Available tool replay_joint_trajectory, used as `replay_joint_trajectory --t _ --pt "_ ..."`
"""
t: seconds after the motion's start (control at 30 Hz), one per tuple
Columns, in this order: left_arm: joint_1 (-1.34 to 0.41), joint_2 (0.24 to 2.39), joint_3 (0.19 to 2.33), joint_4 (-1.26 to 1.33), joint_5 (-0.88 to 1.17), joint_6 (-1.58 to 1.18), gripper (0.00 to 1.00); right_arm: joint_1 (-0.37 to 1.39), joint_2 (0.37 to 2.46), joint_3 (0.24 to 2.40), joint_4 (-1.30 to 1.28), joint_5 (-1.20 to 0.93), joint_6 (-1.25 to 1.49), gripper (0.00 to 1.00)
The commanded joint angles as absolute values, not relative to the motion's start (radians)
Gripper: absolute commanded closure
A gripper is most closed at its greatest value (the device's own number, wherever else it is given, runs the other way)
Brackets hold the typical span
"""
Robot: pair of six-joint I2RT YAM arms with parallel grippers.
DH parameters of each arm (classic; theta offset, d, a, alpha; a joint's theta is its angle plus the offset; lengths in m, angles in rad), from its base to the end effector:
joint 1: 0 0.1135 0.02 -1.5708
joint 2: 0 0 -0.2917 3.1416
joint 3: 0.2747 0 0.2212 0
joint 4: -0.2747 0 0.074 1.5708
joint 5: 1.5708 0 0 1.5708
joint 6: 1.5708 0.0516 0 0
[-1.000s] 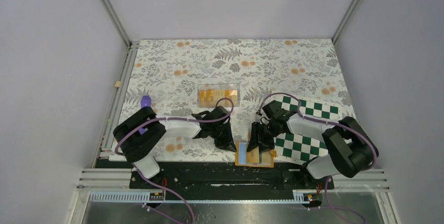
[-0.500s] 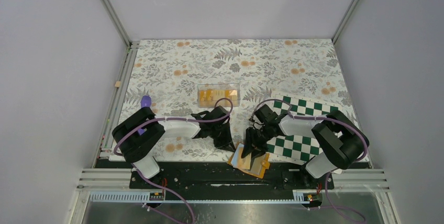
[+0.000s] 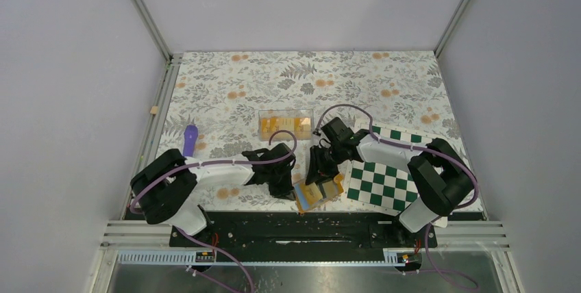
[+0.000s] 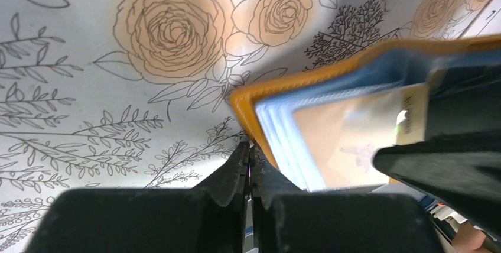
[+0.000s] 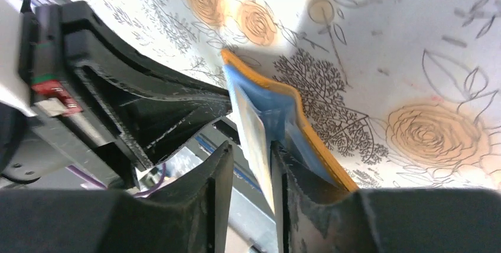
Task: Put the credit cards into the card holder
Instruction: Insert the credit card into the card holder.
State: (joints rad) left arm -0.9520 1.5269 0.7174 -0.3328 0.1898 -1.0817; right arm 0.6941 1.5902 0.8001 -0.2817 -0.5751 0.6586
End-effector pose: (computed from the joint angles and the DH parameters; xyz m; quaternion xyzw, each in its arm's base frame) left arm 0.1367 -0.2087 0.1788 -0.0429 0.9720 -0.2287 0.0326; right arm 0.1929 0.1970 0.1931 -0.0865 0.9279 0.3625 0.0126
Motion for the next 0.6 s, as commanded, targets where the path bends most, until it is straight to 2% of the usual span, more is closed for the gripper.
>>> replay_joint_trajectory --t 0.0,0.1,0.2,0.43,0.57 --pt "-0.961 1.497 0.685 -0.387 0.127 -1.095 0.95 0.703 1.592 0.877 -0.389 -0.497 0.564 0.59" --pt "-0.961 1.498 0.679 -0.37 0.131 -1.096 0.9 0.702 1.578 0.869 -0.427 -0.467 0.545 0.49" --pt "-0.96 1.516 0.678 -0.343 0.149 -1.097 0.89 0.703 1.584 0.856 -0.447 -0.447 0.522 0.47" --pt "-0.96 1.57 0.689 -0.306 0.176 -1.092 0.9 0.703 1.587 0.832 -0.465 -0.416 0.504 0.47" --pt "-0.961 1.589 0.693 -0.292 0.187 -1.089 0.91 0.703 1.608 0.822 -0.432 -0.459 0.517 0.54"
